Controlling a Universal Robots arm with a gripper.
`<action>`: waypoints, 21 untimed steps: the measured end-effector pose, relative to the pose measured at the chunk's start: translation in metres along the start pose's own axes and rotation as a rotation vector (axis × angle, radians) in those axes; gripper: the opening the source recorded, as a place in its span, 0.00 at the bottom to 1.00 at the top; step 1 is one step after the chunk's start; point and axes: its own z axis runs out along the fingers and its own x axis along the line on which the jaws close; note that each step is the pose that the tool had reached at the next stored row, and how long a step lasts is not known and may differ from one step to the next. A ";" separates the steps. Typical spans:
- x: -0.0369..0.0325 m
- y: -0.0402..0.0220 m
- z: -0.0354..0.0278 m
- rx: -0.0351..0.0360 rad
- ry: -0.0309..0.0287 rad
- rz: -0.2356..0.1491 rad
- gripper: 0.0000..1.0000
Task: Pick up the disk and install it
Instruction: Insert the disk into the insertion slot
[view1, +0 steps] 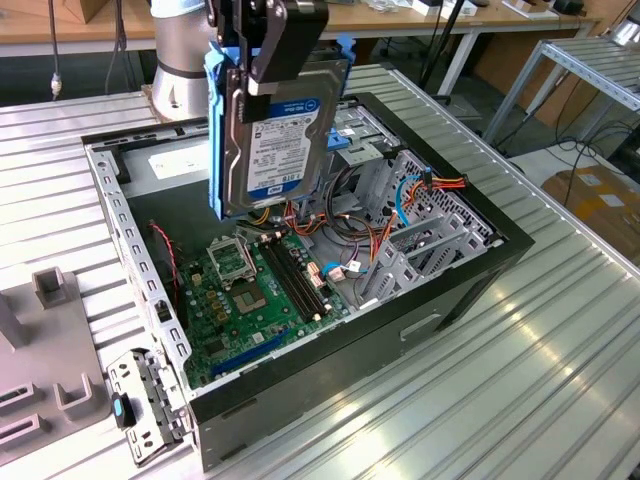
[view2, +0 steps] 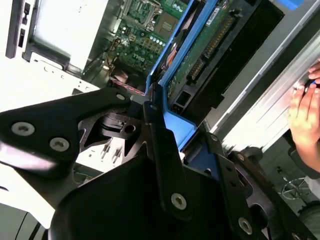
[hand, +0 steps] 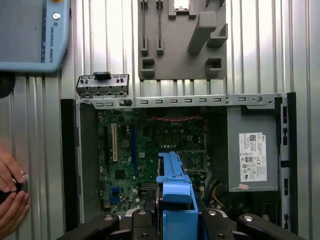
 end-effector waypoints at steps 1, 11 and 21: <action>0.0011 -0.0060 0.0006 -0.0001 0.0000 0.000 0.37; 0.0034 -0.0566 0.0049 -0.0002 0.0003 0.000 0.37; 0.0360 -0.0850 0.0124 -0.0002 0.0007 0.000 0.37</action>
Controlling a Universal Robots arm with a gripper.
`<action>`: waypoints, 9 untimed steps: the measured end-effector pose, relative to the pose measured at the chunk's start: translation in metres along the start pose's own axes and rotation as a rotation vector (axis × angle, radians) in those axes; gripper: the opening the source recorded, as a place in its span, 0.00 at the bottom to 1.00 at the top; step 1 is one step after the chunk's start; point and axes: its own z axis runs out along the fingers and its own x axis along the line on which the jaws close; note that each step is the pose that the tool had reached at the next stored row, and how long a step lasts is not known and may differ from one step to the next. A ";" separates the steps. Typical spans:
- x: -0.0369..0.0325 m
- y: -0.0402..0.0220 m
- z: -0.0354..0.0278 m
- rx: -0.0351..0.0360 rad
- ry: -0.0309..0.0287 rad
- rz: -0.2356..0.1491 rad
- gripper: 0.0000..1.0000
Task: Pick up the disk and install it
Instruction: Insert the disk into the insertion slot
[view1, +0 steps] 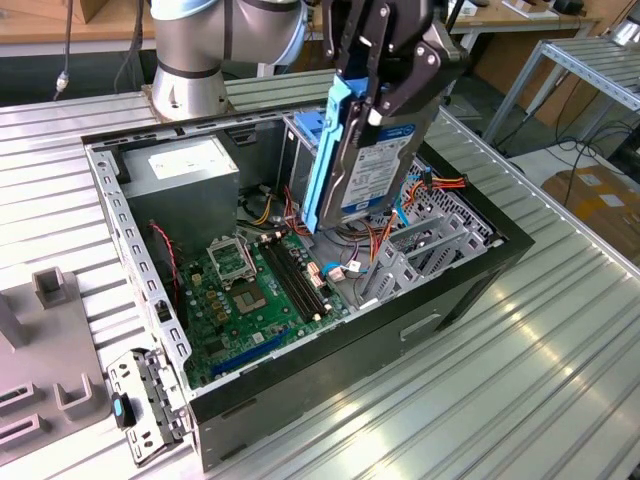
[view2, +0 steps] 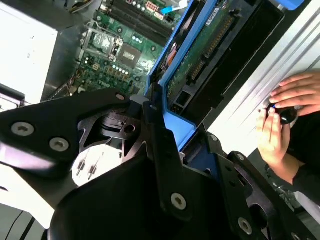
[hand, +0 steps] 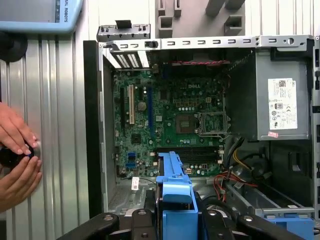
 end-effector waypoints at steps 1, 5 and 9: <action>0.0009 -0.0065 0.0013 0.0001 -0.0001 0.000 0.37; 0.0093 -0.0128 0.0053 0.0001 0.0001 0.000 0.37; 0.0206 -0.0225 0.0106 0.0002 0.0002 0.000 0.37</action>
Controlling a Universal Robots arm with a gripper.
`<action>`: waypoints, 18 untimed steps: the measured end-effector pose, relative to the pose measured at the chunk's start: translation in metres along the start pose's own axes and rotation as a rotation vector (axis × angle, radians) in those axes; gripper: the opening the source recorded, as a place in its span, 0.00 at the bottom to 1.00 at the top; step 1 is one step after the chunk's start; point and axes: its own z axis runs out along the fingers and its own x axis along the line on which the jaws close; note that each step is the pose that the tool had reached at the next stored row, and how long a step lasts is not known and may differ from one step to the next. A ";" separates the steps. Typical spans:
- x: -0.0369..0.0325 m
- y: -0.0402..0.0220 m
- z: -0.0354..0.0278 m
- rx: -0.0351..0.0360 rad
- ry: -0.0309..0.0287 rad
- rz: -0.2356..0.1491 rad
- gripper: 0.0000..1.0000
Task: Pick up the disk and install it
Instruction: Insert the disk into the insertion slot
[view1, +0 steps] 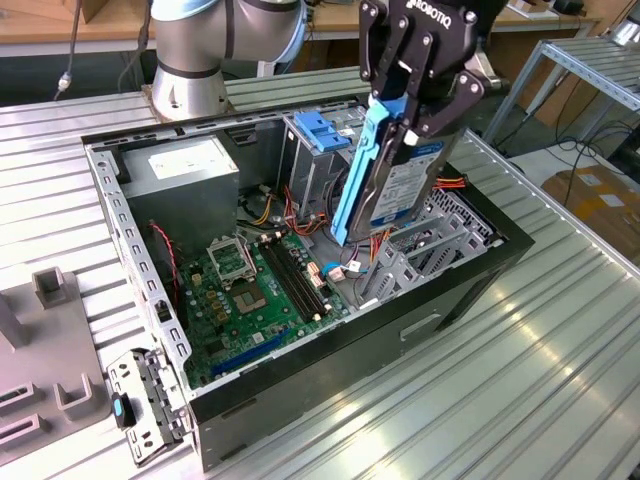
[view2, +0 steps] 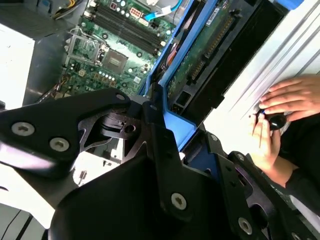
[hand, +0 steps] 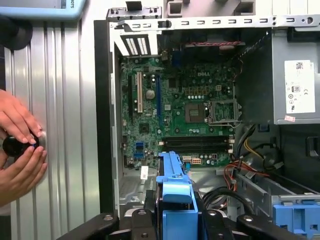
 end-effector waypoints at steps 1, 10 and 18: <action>0.0012 -0.0082 0.0015 0.0000 0.0001 0.000 0.37; 0.0029 -0.0613 0.0081 0.0000 0.0015 0.000 0.37; 0.0021 -0.0752 0.0186 0.0003 0.0016 0.000 0.37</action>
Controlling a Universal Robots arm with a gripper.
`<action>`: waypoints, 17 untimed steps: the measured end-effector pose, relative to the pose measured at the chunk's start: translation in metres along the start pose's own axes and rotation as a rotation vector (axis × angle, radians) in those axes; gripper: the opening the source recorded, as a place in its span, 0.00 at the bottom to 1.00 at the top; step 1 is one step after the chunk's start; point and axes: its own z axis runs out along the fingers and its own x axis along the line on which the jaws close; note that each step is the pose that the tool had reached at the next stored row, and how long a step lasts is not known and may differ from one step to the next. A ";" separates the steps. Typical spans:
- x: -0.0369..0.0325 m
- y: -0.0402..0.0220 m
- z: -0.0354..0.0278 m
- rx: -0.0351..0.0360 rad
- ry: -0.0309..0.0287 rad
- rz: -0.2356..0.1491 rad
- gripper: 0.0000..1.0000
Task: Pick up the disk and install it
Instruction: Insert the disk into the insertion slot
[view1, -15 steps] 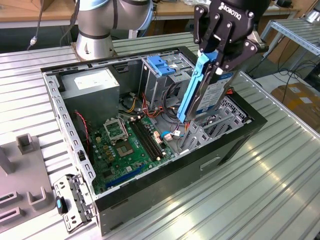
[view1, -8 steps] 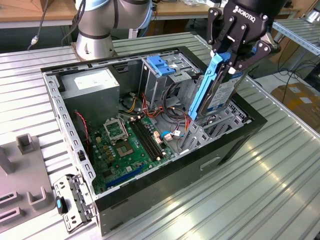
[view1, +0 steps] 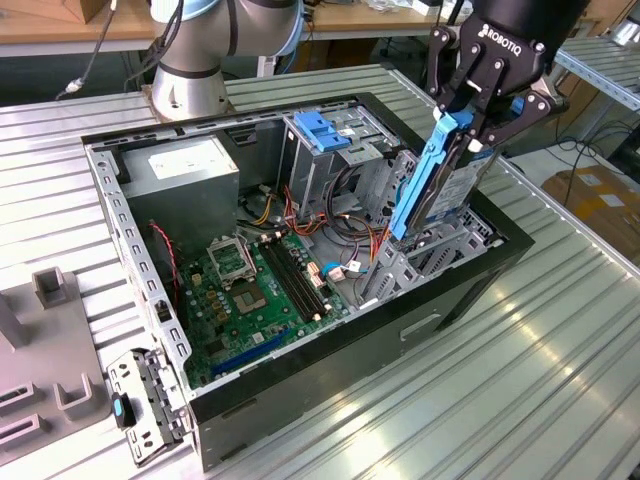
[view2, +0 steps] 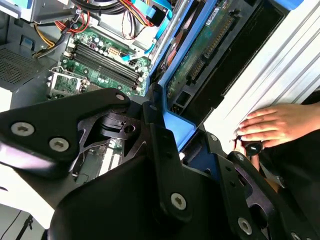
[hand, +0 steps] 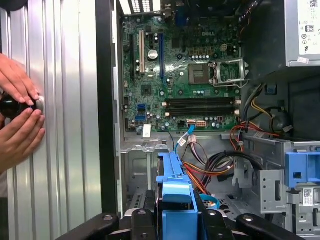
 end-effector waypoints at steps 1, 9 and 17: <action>0.0001 -0.0005 0.0008 0.0000 -0.0002 0.000 0.37; 0.0047 -0.0024 0.0051 0.0003 -0.0002 -0.012 0.37; 0.0065 -0.0025 0.0097 0.0002 0.0001 -0.012 0.37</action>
